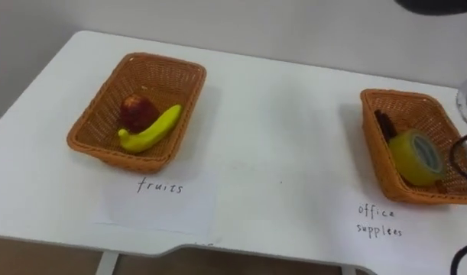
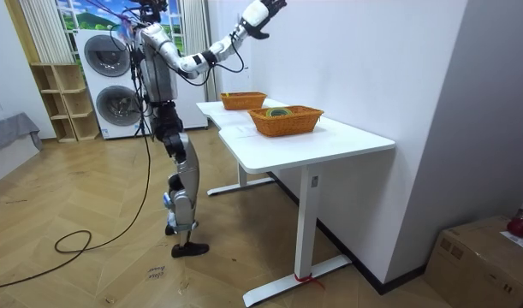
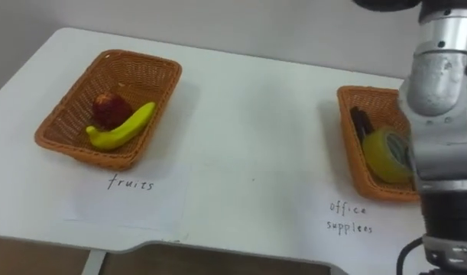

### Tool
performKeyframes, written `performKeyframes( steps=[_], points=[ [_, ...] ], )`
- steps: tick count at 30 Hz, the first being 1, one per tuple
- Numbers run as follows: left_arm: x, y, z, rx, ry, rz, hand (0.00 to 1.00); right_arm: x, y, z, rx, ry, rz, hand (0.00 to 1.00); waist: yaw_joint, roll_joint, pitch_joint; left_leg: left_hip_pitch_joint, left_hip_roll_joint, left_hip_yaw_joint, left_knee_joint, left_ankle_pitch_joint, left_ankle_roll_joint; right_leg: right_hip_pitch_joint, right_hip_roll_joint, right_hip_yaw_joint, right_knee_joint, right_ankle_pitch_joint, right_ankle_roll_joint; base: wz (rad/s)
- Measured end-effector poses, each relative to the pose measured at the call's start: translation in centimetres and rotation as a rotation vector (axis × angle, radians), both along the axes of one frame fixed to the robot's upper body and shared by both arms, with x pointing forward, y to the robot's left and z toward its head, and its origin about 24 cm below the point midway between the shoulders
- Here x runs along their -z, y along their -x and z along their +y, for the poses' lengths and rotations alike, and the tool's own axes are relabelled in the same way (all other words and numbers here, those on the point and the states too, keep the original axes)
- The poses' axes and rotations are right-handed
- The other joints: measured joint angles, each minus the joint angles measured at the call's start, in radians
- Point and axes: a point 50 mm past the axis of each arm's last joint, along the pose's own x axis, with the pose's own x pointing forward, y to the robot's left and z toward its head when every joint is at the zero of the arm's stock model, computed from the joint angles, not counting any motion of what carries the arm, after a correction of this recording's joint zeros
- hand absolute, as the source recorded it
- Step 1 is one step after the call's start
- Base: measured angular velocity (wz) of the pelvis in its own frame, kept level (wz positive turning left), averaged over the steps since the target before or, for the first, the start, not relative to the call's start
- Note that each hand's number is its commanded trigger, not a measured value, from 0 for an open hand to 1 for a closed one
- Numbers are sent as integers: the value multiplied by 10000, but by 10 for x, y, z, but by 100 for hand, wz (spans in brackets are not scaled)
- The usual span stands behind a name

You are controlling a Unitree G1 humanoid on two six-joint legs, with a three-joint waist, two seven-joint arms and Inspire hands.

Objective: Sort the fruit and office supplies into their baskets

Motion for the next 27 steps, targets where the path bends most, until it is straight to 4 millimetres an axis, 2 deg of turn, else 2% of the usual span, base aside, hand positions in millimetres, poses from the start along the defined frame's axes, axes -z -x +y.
performKeyframes(
  steps=[1,5,10,16,20,24,26,27],
  points=[
    [0,1,1,-64,-38,-5,0,-3,4,-9,253,-197,-183,0,-19,-24,-2,49,35,72,4,-41,-14,18,41,82,2,1,-1,-22],
    [-1,1,4,-72,-176,6,0,-9,11,-22,794,-455,-660,0,-356,-84,-8,53,130,324,18,-93,-55,-34,124,233,-10,13,-22,-15],
    [-5,-8,11,-585,-379,-739,0,6,30,-49,1868,-795,-436,0,-765,-140,-50,67,216,505,-2,-148,-88,-114,198,341,-8,27,-44,-9],
    [-6,-19,11,-606,-540,-1272,0,18,50,-67,3095,-1056,-624,0,-1098,-134,-84,266,275,948,-204,-173,-119,-192,283,631,7,38,-64,-26],
    [-6,-23,10,-788,-455,-1552,0,20,62,-79,3826,-1336,-919,0,-1119,-160,-107,554,306,1287,-383,-214,-135,-138,365,903,36,40,-67,-28],
    [-7,-18,12,-1188,-497,-1647,0,24,89,-97,5052,-1449,-1461,0,-1332,-202,-160,565,360,1406,-370,-295,-145,-135,415,915,11,41,-68,-6],
    [-7,-14,14,-1310,-540,-1610,0,27,100,-105,5630,-1488,-1603,0,-1413,-212,-150,564,367,1404,-376,-299,-150,-146,426,913,9,41,-68,0],
    [-7,-11,14,-1326,-546,-1545,0,28,106,-109,5967,-1520,-1702,0,-1522,-210,-119,553,365,1392,-377,-304,-146,-151,423,905,6,41,-68,0]
  ],
)
